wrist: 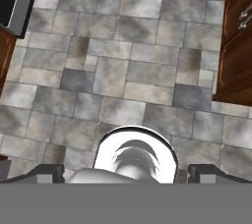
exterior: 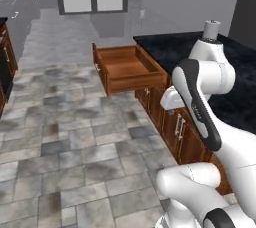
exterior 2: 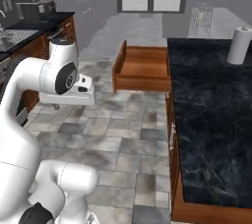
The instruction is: Pick up the metallic utensils from the counter and place them in the open drawer. Make sure not to pick up any wooden utensils.
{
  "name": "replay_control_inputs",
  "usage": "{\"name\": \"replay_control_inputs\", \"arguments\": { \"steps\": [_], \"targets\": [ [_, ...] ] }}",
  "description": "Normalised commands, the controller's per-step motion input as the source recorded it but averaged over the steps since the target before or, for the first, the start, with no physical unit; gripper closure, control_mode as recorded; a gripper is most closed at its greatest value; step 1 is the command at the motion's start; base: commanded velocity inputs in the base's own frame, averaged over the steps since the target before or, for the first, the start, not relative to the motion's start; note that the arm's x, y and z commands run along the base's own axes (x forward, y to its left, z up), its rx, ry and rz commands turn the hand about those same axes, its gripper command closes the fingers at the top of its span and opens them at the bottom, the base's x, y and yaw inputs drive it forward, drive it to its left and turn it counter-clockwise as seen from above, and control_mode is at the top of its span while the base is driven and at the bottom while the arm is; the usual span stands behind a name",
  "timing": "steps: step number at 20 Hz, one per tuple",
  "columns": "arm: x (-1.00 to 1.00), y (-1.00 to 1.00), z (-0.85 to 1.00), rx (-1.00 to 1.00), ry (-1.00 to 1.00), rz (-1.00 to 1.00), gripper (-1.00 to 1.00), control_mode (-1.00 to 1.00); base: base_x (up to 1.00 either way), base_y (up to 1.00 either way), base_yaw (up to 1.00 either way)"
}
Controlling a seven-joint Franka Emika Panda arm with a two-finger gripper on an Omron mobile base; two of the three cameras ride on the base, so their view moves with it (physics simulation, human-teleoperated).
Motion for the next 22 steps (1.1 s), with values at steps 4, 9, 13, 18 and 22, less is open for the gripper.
{"name": "replay_control_inputs", "arguments": {
  "steps": [4,9,13,18,22],
  "targets": [
    [0.00,0.00,0.00,0.00,0.00,0.00,-1.00,1.00,-1.00,0.21,-0.04],
    [0.00,0.00,0.00,0.00,0.00,0.00,-1.00,1.00,-0.99,-0.26,-0.13],
    [0.00,0.00,0.00,0.00,0.00,0.00,-1.00,1.00,-0.65,-0.93,-0.04],
    [0.00,0.00,0.00,0.00,0.00,0.00,-1.00,1.00,0.00,-1.00,0.00],
    [0.00,0.00,0.00,0.00,0.00,0.00,-1.00,1.00,0.23,-1.00,0.08]
  ]
}}
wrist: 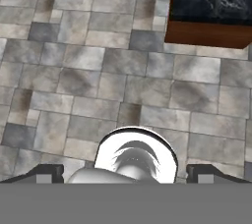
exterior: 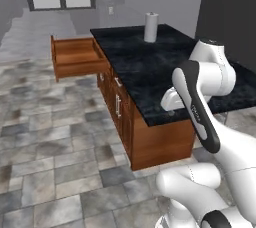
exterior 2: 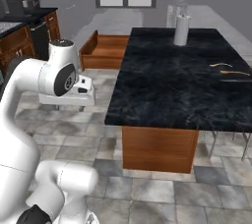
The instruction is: Pick up the metallic utensils from the counter and place them in the open drawer. Make sure not to pick up any wooden utensils.
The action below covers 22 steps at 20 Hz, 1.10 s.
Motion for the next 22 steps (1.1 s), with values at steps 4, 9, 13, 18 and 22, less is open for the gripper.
{"name": "replay_control_inputs", "arguments": {
  "steps": [4,9,13,18,22],
  "targets": [
    [0.00,0.00,0.00,0.00,0.00,0.00,-1.00,1.00,0.10,-1.00,0.11],
    [0.00,0.00,0.00,0.00,0.00,0.00,-1.00,1.00,0.15,-1.00,0.19],
    [0.00,0.00,0.00,0.00,0.00,0.00,-1.00,1.00,0.09,-1.00,0.29],
    [0.00,0.00,0.00,0.00,0.00,0.00,-1.00,1.00,0.01,-1.00,0.37],
    [0.00,0.00,0.00,0.00,0.00,0.00,-1.00,1.00,0.00,-1.00,0.41]
  ]
}}
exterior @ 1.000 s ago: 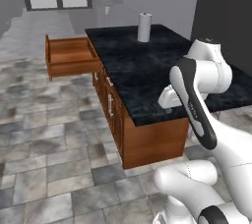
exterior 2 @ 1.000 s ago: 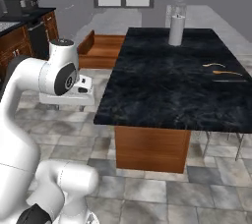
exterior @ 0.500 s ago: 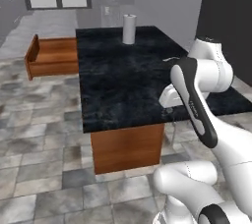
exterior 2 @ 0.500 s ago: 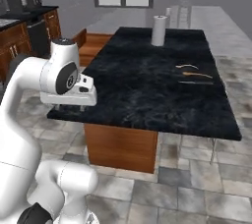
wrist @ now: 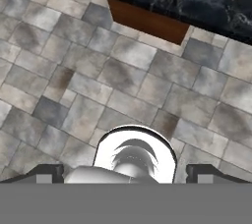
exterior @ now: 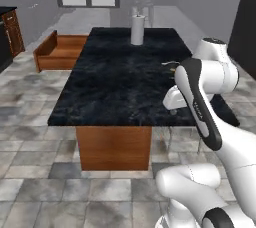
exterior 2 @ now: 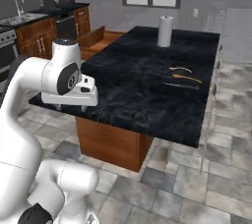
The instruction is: Pick up the metallic utensils from the counter and place them in the open drawer. Make sure not to pick up any wooden utensils.
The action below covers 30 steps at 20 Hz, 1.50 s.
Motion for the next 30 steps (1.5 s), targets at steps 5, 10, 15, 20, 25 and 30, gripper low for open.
{"name": "replay_control_inputs", "arguments": {
  "steps": [5,10,15,20,25,30],
  "targets": [
    [0.00,0.00,0.00,0.00,0.00,0.00,-1.00,1.00,0.00,-1.00,0.45],
    [0.00,0.00,0.00,0.00,0.00,0.00,-1.00,1.00,0.00,-1.00,0.53],
    [0.00,0.00,0.00,0.00,0.00,0.00,-1.00,1.00,-0.02,-1.00,0.55],
    [0.00,0.00,0.00,0.00,0.00,0.00,-1.00,1.00,-0.06,-1.00,0.58],
    [0.00,0.00,0.00,0.00,0.00,0.00,-1.00,1.00,-0.14,-1.00,0.60],
    [0.00,0.00,0.00,0.00,0.00,0.00,-1.00,1.00,-0.40,-1.00,0.60]
  ]
}}
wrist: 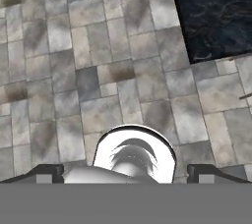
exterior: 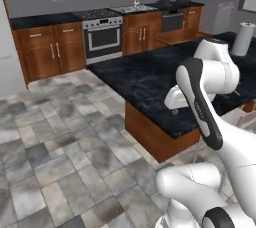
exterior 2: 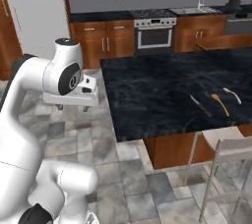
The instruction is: Pick up the metallic utensils from the counter and place them in the open drawer. Make sure not to pick up any wooden utensils.
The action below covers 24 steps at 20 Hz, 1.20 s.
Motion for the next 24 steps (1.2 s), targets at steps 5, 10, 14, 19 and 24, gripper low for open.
{"name": "replay_control_inputs", "arguments": {
  "steps": [5,10,14,19,24],
  "targets": [
    [0.00,0.00,0.00,0.00,0.00,0.00,-1.00,1.00,-0.67,-1.00,0.55],
    [0.00,0.00,0.00,0.00,0.00,0.00,-1.00,1.00,-0.65,-1.00,0.49],
    [0.00,0.00,0.00,0.00,0.00,0.00,-1.00,1.00,-0.23,-1.00,0.24],
    [0.00,0.00,0.00,0.00,0.00,0.00,-1.00,1.00,-0.02,-1.00,0.04],
    [0.00,0.00,0.00,0.00,0.00,0.00,-1.00,1.00,0.28,-0.40,0.00]
  ]
}}
